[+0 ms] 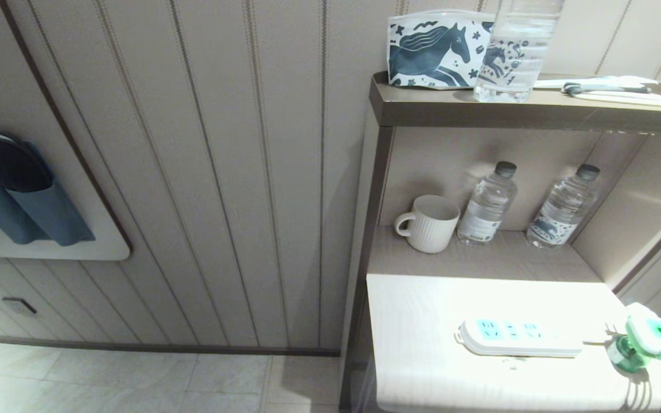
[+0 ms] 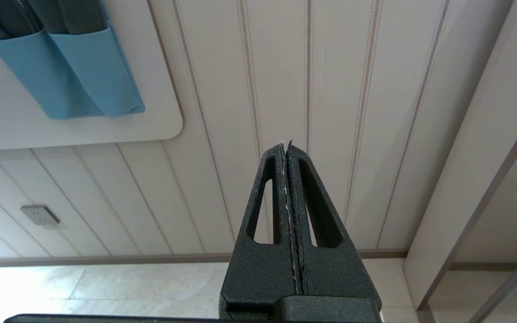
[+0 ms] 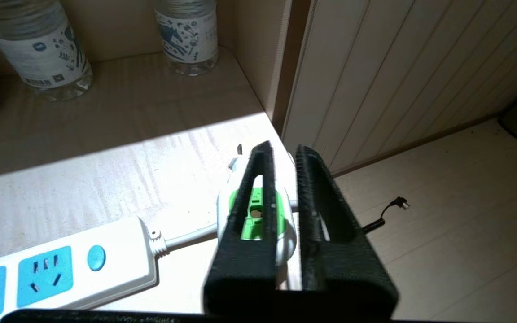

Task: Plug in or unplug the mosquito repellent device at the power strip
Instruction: Pick up the mosquito repellent liquid

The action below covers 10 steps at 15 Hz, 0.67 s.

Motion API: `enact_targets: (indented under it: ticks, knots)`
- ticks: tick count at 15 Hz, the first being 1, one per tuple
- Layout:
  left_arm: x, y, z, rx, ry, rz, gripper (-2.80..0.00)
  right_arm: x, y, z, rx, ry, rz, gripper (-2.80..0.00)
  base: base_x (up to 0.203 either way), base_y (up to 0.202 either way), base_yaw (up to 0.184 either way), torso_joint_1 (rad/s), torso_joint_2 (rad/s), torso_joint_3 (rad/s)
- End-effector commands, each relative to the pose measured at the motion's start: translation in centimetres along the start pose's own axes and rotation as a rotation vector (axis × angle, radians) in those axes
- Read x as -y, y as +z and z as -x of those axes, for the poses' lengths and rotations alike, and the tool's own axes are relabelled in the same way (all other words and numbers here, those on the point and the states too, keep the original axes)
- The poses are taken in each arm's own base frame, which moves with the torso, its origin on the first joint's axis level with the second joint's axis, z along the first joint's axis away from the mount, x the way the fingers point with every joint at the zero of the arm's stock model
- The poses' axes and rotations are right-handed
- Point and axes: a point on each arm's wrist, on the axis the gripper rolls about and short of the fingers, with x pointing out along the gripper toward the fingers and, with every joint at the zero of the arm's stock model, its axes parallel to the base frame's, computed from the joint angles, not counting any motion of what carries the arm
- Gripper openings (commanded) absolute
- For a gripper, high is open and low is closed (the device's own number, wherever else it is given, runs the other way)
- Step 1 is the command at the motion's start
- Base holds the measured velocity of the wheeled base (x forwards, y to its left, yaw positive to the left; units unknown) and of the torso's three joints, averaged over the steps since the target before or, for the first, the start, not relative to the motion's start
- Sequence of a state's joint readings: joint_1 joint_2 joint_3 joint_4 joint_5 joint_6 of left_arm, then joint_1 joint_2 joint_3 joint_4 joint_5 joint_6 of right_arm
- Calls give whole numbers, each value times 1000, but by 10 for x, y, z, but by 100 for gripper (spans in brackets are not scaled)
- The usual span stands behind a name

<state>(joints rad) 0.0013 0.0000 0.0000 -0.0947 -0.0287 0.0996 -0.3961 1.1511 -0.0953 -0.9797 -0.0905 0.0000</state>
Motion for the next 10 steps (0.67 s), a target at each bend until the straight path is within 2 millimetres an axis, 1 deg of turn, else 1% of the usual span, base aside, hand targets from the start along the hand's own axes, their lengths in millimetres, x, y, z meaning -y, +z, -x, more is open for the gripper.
enact_targets:
  ticks: [1, 2, 5, 10]
  knots:
    - [0, 0, 0, 0, 0, 0, -280, 1, -9, -10, -48, -11, 1, 0, 0, 0, 0, 0, 0, 0]
    - [0, 0, 0, 2, 0, 0, -280, 1, -11, -13, -45, -8, 1, 0, 0, 0, 0, 0, 0, 0]
    - [0, 0, 0, 1, 1, 0, -280, -1, -18, -12, -8, 8, -2, 0, 0, 0, 0, 0, 0, 0]
    - [0, 0, 0, 0, 0, 0, -280, -2, -30, -33, -67, 7, -41, 0, 0, 0, 0, 0, 0, 0]
